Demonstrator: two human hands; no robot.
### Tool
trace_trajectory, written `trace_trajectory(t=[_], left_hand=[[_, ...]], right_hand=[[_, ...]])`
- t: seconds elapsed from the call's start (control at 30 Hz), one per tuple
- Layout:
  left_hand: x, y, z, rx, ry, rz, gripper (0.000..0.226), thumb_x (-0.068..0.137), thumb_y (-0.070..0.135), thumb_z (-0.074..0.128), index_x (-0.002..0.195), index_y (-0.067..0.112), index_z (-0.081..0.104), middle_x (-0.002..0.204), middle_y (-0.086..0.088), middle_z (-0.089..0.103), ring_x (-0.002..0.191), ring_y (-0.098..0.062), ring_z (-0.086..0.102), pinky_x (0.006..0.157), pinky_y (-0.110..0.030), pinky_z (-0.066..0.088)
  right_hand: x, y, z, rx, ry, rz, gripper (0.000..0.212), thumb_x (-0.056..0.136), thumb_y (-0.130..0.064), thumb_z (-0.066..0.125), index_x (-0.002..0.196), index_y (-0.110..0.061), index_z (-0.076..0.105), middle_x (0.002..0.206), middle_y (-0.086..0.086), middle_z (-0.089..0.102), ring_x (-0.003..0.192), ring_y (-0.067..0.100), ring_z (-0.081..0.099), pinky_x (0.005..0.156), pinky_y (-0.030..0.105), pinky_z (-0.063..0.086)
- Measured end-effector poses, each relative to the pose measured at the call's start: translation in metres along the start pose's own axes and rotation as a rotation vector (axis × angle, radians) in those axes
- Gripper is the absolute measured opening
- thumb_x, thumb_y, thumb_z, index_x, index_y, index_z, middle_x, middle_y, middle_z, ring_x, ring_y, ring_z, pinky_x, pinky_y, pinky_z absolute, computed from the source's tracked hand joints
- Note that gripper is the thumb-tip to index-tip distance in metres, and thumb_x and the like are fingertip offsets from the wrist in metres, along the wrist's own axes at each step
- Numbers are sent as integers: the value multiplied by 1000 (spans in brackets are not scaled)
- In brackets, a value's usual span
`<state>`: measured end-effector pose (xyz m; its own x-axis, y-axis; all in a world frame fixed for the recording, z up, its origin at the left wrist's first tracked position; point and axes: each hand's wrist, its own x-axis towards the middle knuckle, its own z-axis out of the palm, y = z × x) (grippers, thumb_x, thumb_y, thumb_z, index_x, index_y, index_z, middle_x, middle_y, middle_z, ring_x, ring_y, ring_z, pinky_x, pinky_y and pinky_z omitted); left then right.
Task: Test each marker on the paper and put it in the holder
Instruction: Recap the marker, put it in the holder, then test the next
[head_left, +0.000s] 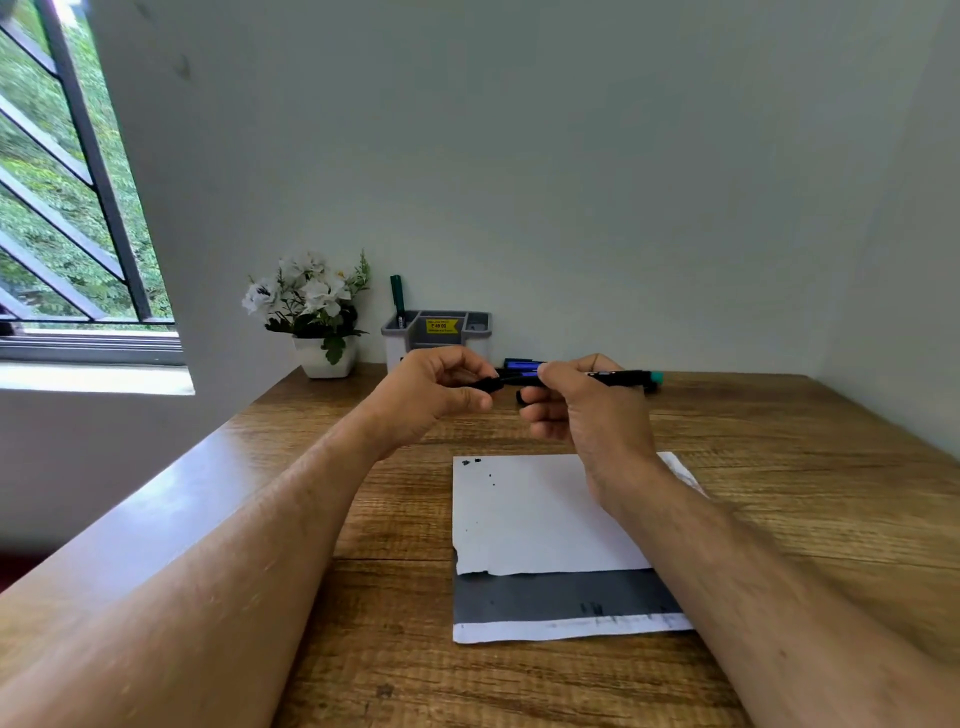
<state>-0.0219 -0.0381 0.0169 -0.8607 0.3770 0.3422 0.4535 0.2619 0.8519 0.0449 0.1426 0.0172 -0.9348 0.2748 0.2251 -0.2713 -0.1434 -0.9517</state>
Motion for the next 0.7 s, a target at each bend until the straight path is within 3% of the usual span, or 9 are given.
trace_trajectory(t=[0.17, 0.27, 0.37, 0.47, 0.7], left_hand=[[3, 3, 4, 68, -25, 43, 24, 79, 11, 80, 92, 31, 74, 96, 5, 75, 98, -19, 68, 95, -42, 53], [2, 4, 8, 42, -66, 34, 25, 82, 7, 77, 93, 29, 73, 91, 1, 75, 87, -19, 70, 78, -34, 58], [1, 5, 9, 47, -75, 22, 23, 84, 6, 74, 96, 25, 73, 84, 5, 73, 72, -9, 66, 61, -21, 52], [0, 5, 6, 9, -57, 12, 22, 85, 4, 73, 97, 22, 75, 82, 7, 72, 69, -9, 63, 58, -20, 51], [1, 12, 2, -7, -75, 23, 23, 86, 2, 72, 95, 22, 77, 76, 9, 71, 68, -8, 60, 61, -22, 49]], right_hand=[[1, 1, -1, -44, -27, 22, 4, 87, -14, 74, 87, -11, 71, 69, 10, 76, 52, 17, 68, 46, 27, 54], [0, 5, -1, -111, -52, 42, 3, 85, -14, 78, 85, -12, 75, 64, 7, 72, 49, 16, 65, 46, 27, 52], [-1, 3, -2, -5, -71, 114, 16, 87, -20, 71, 87, -6, 78, 69, 14, 74, 54, 21, 68, 49, 28, 54], [0, 0, -4, 119, -77, 166, 25, 90, -18, 59, 94, 0, 76, 74, 19, 76, 59, 24, 72, 50, 28, 57], [1, 1, -4, 189, -114, 149, 10, 90, -5, 66, 96, 4, 65, 81, 24, 76, 66, 29, 76, 54, 30, 61]])
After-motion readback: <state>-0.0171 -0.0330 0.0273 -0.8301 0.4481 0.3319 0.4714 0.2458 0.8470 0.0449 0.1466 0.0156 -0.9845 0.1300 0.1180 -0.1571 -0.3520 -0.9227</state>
